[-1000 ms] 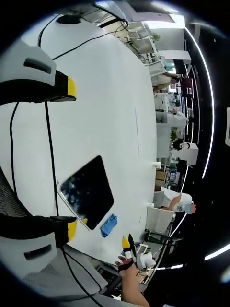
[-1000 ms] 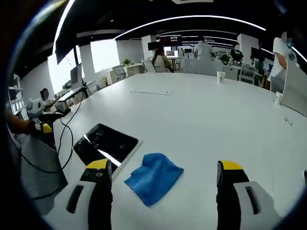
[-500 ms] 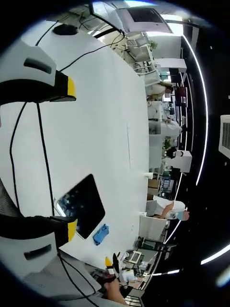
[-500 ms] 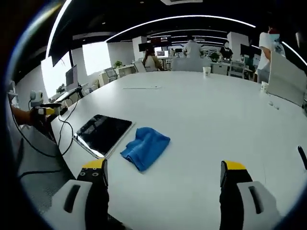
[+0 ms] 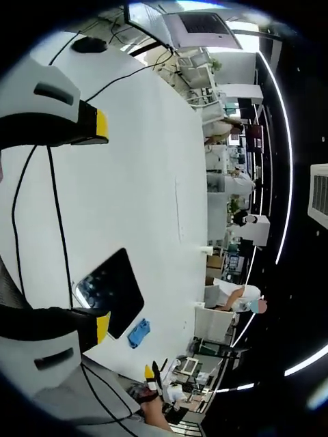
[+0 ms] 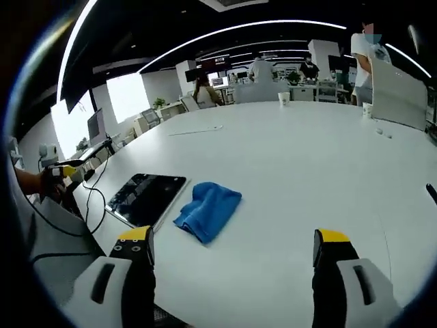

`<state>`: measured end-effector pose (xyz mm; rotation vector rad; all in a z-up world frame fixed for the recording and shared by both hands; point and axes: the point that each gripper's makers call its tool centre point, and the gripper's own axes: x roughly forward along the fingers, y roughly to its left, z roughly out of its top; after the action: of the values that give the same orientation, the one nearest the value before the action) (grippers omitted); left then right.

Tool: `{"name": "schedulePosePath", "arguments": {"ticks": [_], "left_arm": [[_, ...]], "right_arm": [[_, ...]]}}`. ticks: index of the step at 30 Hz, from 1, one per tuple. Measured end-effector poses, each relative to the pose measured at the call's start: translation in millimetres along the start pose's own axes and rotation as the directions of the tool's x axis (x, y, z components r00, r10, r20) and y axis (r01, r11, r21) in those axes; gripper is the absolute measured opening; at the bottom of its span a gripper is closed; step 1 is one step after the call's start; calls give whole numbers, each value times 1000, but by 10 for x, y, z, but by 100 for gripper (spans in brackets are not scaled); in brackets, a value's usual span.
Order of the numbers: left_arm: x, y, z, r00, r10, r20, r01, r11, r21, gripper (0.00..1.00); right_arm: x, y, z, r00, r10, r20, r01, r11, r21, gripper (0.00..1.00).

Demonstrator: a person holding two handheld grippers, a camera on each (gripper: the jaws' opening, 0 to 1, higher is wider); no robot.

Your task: Wipe the mirror surface with the cleaning cloth until all visible marks leave the cleaned area.

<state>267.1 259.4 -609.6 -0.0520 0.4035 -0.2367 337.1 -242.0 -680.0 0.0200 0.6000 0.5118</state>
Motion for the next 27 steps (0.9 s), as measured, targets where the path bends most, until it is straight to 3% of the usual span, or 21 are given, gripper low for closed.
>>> {"name": "schedulePosePath", "arguments": {"ticks": [5, 11, 16, 22, 27], "left_arm": [[-10, -27, -11, 1000, 6, 5, -6, 1000, -19, 99], [-36, -236, 17, 1000, -11, 18, 11, 1000, 0, 98], [-84, -266, -11, 1000, 7, 25, -7, 1000, -16, 98], [-58, -409, -60, 1000, 20, 22, -19, 999, -28, 98], [96, -597, -180, 999, -26, -20, 26, 1000, -6, 98]], "right_arm": [[-17, -19, -11, 1000, -2, 2, 2, 1000, 5, 96], [-11, -40, -30, 1000, -1, 10, 1, 1000, 10, 94], [16, -12, -61, 999, 33, 2, -33, 999, -8, 94], [45, -51, 102, 998, 45, 33, -44, 998, -34, 95], [58, -60, 180, 999, 33, 42, -31, 998, -47, 95]]}}
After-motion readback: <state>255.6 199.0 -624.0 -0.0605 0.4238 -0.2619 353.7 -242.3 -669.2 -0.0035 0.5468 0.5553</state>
